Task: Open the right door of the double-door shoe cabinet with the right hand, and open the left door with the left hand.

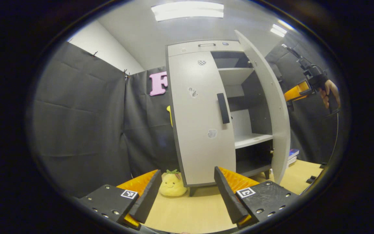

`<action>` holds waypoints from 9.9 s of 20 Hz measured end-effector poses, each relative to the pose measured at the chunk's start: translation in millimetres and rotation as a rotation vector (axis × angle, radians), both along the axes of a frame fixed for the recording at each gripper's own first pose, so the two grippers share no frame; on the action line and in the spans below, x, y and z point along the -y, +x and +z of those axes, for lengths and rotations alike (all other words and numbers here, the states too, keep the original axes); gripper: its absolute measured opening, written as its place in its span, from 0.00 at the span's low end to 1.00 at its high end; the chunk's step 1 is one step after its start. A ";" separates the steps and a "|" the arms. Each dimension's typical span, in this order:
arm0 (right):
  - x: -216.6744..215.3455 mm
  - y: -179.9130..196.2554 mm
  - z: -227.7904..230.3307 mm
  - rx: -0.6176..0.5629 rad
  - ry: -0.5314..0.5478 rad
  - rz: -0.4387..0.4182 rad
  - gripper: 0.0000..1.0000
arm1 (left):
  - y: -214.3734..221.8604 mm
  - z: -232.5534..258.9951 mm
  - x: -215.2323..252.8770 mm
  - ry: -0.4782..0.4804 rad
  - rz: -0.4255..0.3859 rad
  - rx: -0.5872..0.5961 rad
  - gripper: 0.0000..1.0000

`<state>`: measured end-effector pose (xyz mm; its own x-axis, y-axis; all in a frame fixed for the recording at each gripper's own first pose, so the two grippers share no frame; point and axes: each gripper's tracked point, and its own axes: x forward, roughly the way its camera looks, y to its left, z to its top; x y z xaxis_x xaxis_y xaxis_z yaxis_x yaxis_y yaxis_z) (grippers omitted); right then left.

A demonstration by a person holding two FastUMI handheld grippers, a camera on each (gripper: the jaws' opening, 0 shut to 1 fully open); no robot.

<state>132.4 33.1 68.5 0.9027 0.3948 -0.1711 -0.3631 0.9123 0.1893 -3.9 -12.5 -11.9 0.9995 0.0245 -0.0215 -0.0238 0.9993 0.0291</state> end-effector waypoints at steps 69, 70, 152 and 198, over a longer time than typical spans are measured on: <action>245.9 -146.1 -104.4 -0.135 -0.144 -0.444 0.98 | 320.0 121.2 131.4 -0.195 -0.173 -0.023 0.60; 246.0 -145.0 -104.8 -0.135 -0.142 -0.444 0.98 | 320.1 121.0 131.2 -0.188 -0.171 -0.022 0.56; 63.5 -135.1 -62.0 0.110 -0.089 -0.187 0.98 | 58.4 72.2 -92.0 -0.096 0.076 0.023 0.02; 67.9 -131.1 -45.7 0.141 -0.051 -0.256 0.98 | 49.0 48.3 -99.6 -0.059 0.152 0.004 0.97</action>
<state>1.3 -34.8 22.8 0.9881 0.1454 -0.0509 -0.1394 0.9846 0.1052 45.1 87.2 36.4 0.9844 0.1744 -0.0233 -0.1750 0.9841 -0.0295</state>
